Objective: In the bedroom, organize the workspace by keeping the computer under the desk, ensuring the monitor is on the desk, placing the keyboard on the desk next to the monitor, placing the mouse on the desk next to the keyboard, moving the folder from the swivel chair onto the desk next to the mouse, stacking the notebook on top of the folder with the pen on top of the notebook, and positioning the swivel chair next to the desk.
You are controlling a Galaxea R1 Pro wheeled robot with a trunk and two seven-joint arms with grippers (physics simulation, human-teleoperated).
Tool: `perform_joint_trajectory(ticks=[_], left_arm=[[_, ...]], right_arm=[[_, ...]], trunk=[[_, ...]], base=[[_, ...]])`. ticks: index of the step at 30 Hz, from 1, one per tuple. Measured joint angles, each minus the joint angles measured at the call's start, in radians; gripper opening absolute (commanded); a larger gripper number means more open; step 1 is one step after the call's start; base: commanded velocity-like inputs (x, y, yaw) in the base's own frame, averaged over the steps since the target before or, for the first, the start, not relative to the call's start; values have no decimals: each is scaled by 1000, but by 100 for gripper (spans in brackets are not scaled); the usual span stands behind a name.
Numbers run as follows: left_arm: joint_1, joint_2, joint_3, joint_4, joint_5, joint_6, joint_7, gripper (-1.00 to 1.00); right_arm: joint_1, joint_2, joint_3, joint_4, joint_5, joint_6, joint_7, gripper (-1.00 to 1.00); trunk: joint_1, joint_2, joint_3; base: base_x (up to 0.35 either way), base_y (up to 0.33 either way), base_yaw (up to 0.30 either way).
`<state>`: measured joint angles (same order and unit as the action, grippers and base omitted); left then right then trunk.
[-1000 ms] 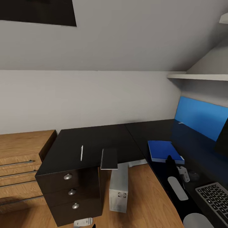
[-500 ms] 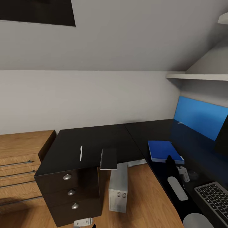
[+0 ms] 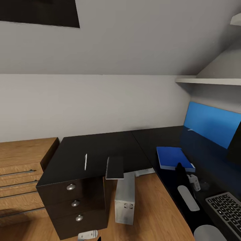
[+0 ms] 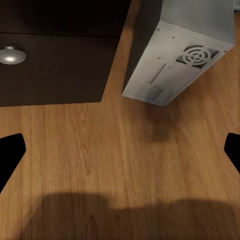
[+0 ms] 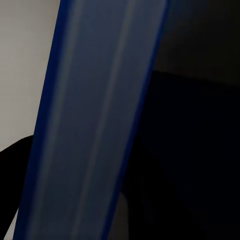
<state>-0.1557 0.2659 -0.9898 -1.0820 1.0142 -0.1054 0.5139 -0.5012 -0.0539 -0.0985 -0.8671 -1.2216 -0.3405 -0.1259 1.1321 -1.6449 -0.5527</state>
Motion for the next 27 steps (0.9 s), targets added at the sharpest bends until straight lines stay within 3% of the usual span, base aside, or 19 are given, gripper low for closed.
perform_joint_trajectory(ticks=[8, 13, 21, 22, 27], left_arm=[[0, 1, 1, 0, 0, -1, 1, 100], [0, 2, 0, 0, 1, -2, 1, 100], [0, 2, 0, 0, 1, -2, 1, 100], [0, 2, 0, 0, 1, -2, 1, 100], [0, 2, 0, 0, 0, -2, 0, 100]], right_arm=[[0, 4, 0, 1, -1, -5, -1, -100], [0, 4, 0, 6, 0, -5, -3, -100], [0, 3, 0, 10, 0, -2, -5, -100], [0, 3, 0, 10, 0, -2, -5, 100], [0, 2, 0, 9, 3, -1, -7, 100]], trunk=[[0, 0, 0], [-19, 35, 16], [-19, 35, 16], [-19, 35, 16], [-19, 35, 16]], base=[[0, 0, 0], [0, 0, 0], [0, 0, 0], [0, 0, 0], [0, 0, 0]])
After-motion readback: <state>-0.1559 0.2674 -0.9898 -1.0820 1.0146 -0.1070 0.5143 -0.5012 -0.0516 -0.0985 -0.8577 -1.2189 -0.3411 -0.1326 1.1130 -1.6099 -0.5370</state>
